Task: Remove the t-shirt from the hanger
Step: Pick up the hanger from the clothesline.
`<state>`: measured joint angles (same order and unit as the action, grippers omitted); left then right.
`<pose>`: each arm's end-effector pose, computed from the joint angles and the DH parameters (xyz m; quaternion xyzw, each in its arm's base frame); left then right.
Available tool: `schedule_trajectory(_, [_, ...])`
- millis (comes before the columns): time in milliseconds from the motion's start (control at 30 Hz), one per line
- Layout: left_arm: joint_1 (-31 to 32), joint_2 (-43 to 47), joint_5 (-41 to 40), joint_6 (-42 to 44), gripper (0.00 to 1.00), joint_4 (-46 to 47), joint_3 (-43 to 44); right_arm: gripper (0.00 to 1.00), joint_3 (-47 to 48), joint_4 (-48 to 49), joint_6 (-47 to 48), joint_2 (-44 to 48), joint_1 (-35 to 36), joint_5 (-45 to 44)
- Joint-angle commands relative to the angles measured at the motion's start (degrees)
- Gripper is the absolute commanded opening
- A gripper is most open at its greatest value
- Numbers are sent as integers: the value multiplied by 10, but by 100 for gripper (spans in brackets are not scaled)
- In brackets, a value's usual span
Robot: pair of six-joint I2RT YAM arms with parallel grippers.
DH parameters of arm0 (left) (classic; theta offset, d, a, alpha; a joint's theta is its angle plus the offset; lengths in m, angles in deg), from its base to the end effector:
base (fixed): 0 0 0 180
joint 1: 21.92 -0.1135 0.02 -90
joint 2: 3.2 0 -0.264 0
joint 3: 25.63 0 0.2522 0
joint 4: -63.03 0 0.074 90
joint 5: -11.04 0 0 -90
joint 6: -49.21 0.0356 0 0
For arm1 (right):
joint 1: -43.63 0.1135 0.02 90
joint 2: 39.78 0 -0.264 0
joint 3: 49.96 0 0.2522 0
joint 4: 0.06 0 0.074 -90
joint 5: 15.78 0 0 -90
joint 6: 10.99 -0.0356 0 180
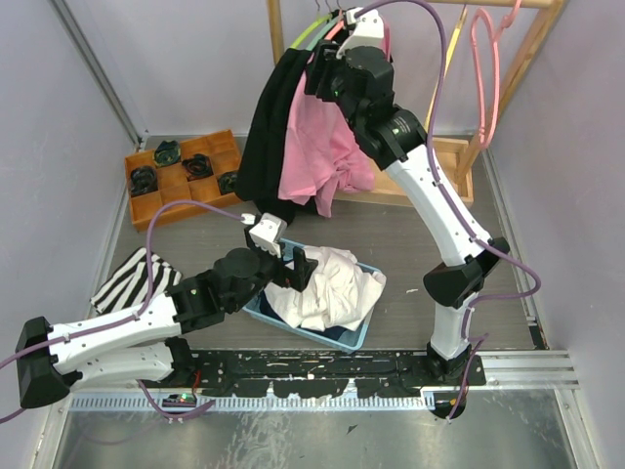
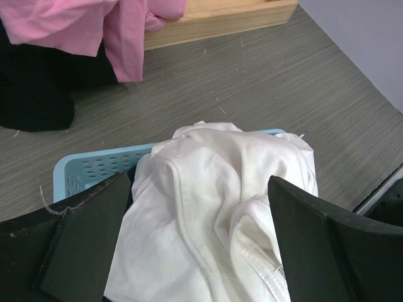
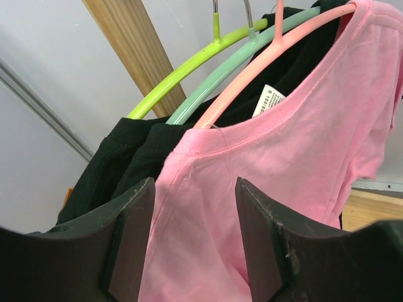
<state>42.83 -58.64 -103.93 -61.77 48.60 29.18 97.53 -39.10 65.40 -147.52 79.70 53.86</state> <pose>0.1096 -0.1971 0.3005 0.1668 0.7681 -0.2783 0.5521 0.3320 0.2265 0.5275 -0.0114 0.7029 0.1815 0.6877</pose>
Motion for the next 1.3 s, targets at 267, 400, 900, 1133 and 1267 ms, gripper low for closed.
schedule_trajectory(267, [-2, 9, -14, 9, 98, 17, 4, 63, 28, 26, -33, -20, 6, -35])
schedule_trajectory(400, [-1, 9, -16, 11, 98, 16, 4, 63, 27, 12, -36, -18, 6, -64])
schedule_trajectory(900, [-2, -3, -7, 9, 98, 23, 11, 62, -11, -20, -5, 30, 4, -149])
schedule_trajectory(1133, [-2, -11, -2, 7, 98, 27, 14, 59, -10, -19, 8, 34, -6, -137])
schedule_trajectory(1267, [-2, -11, -3, 9, 98, 25, 17, 58, 6, -20, 11, 23, -13, -122])
